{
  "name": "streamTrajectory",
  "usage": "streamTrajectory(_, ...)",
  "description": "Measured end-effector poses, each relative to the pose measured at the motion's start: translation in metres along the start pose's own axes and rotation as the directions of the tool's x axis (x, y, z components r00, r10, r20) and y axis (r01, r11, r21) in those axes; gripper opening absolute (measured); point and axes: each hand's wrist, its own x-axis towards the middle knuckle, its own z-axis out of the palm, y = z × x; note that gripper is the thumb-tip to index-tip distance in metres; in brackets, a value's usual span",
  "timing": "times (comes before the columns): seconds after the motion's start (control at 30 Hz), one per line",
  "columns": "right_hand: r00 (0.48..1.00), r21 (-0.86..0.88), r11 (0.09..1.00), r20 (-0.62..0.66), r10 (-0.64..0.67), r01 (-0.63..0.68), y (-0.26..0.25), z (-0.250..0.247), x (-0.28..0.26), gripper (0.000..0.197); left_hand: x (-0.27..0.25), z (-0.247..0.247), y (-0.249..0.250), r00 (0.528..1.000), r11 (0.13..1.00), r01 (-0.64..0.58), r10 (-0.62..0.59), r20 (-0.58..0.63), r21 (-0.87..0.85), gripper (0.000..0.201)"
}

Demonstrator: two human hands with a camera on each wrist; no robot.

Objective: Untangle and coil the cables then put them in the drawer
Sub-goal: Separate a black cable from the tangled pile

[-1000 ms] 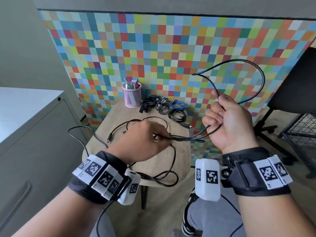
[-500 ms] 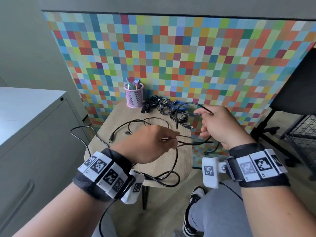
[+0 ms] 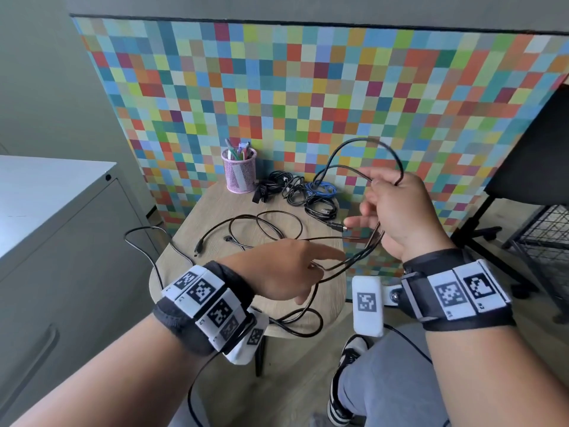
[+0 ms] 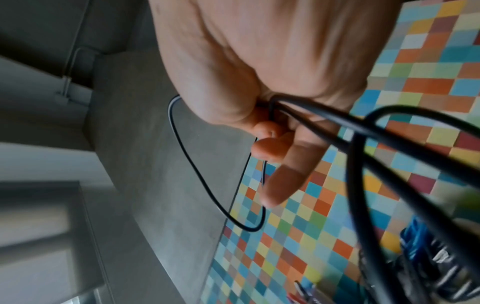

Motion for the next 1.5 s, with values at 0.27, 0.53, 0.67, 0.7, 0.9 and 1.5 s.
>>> streamTrajectory(0.27, 0.99, -0.436, 0.889, 0.063, -0.128, 0.143, -0.005, -0.01, 0.005, 0.039, 0.009, -0.004, -0.013, 0.915, 0.997, 0.039, -0.062, -0.4, -0.065, 0.02)
streamTrajectory(0.53, 0.947, -0.823, 0.521, 0.313, 0.08, 0.228, 0.014, -0.016, 0.01, 0.045, 0.005, -0.012, -0.026, 0.779, 0.924, -0.188, -0.066, -0.624, -0.333, 0.041)
streamTrajectory(0.67, 0.895, -0.81, 0.502, 0.423, 0.144, 0.302, 0.018, -0.005, 0.009, 0.044, 0.001, -0.011, -0.02, 0.849, 0.9, -0.21, -0.027, -0.527, -0.383, 0.057)
streamTrajectory(0.7, 0.889, -0.811, 0.499, 0.43, 0.156, 0.304, 0.019, -0.003, 0.01, 0.044, 0.0, -0.011, -0.018, 0.864, 0.887, -0.216, -0.021, -0.504, -0.408, 0.058)
streamTrajectory(0.9, 0.857, -0.671, 0.702, 0.486, 0.172, 0.24, 0.027, 0.005, 0.016, 0.037, 0.001, -0.011, -0.017, 0.906, 0.911, -0.205, 0.038, -0.422, -0.359, 0.061)
streamTrajectory(1.5, 0.853, -0.176, 0.914, 0.457, -0.254, 0.366, 0.028, -0.014, -0.001, 0.045, 0.023, -0.008, -0.031, 0.784, 0.974, 0.014, -0.15, -0.602, -0.225, 0.042)
